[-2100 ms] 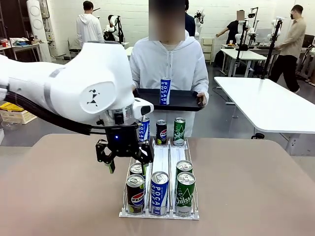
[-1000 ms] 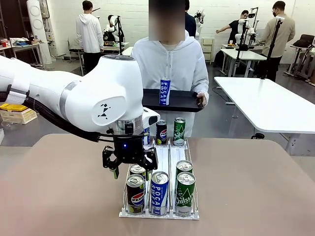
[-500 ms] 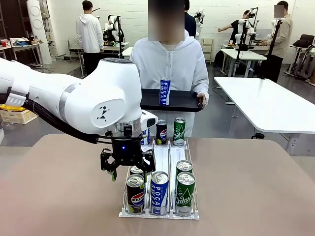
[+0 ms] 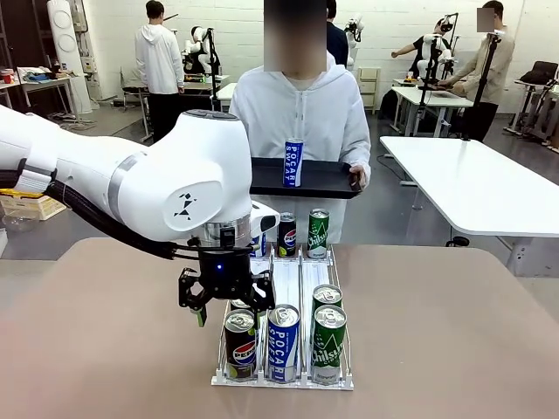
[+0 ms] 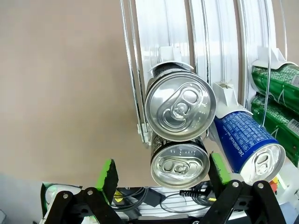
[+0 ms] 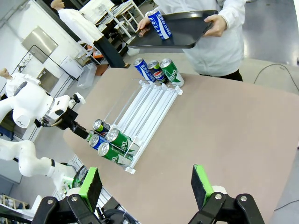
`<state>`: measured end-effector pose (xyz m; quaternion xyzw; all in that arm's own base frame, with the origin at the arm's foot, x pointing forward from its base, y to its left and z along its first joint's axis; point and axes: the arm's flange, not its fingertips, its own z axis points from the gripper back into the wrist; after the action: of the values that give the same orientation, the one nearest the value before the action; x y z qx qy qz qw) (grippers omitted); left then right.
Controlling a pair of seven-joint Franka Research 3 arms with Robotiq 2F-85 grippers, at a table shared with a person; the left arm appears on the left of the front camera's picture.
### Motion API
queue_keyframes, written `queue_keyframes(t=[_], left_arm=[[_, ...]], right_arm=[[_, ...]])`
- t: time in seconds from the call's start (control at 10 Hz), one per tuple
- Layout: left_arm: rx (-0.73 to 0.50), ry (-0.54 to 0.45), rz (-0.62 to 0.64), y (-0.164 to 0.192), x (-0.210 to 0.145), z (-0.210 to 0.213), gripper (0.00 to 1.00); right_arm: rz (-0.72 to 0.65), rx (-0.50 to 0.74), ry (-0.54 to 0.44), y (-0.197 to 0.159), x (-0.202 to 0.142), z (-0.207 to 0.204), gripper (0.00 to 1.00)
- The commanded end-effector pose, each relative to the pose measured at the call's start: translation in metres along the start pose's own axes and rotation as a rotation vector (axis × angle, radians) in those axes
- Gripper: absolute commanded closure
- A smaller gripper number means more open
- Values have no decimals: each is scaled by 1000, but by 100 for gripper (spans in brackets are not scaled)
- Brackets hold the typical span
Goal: Retrieve and hand over the desired beverage to the person.
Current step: Pick up another can of the same type that the person held from the Automatic Can Dispenser.
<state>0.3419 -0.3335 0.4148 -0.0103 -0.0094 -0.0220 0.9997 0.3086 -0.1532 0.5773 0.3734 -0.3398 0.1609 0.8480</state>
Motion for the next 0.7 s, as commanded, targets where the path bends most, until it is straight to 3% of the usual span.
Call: queue_keyframes(t=[0.0, 0.6], left_arm=[[19, -19, 24, -6, 1, -3, 0], [7, -54, -58, -6, 6, -8, 0]], right_arm=[[10, 30, -30, -2, 3, -2, 0], [10, 30, -30, -2, 3, -2, 0]])
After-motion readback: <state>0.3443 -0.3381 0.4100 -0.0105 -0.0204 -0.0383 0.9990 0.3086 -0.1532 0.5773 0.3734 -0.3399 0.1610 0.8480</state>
